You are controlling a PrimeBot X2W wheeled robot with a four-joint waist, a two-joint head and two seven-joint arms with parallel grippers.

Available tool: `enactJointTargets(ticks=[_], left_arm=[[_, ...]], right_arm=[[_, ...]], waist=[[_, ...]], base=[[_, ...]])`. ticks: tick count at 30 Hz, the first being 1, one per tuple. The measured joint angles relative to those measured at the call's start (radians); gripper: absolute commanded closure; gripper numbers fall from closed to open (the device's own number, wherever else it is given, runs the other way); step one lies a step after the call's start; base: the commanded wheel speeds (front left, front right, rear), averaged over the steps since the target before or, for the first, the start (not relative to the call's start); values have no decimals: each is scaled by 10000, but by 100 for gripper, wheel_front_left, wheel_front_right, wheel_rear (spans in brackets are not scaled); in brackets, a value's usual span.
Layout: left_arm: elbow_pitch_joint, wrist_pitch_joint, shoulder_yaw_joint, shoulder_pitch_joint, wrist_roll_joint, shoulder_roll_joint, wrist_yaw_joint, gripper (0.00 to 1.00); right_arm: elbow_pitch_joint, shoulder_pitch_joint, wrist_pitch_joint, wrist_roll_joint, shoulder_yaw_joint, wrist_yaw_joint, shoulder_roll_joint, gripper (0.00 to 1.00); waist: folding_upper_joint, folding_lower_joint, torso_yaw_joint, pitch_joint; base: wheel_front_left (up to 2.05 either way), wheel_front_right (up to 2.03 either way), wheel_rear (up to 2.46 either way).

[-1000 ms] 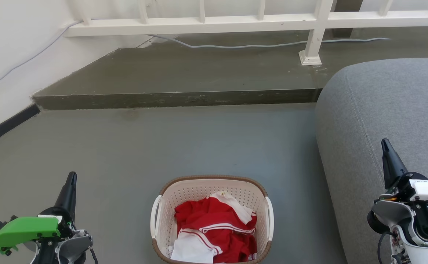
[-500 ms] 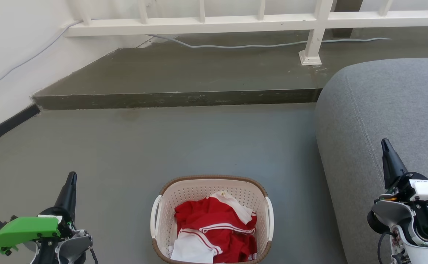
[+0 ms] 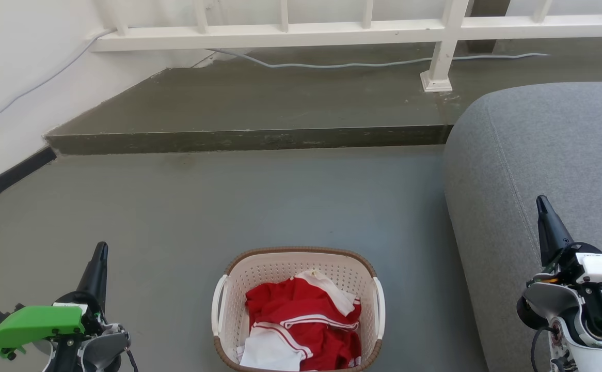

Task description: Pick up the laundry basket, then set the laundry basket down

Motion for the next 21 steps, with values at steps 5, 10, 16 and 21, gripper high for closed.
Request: enactJointTargets(ticks=[5,10,16,21], left_arm=[[0,0,0,0,0,0,0,100],[0,0,0,0,0,0,0,100],[334,-2,-27,128,-2,-102,4,0],[431,-52,-96,277,-4,-196,4,0]], right_arm=[[0,0,0,0,0,0,0,100],[0,0,0,0,0,0,0,100],[314,168,-2,2,25,-56,136,0],[385,381,-13,2,71,-56,211,0]], waist=[[0,0,0,0],[0,0,0,0],[0,0,0,0],[0,0,-1,6]], base=[[0,0,0],[0,0,0],[0,0,0],[0,0,0]])
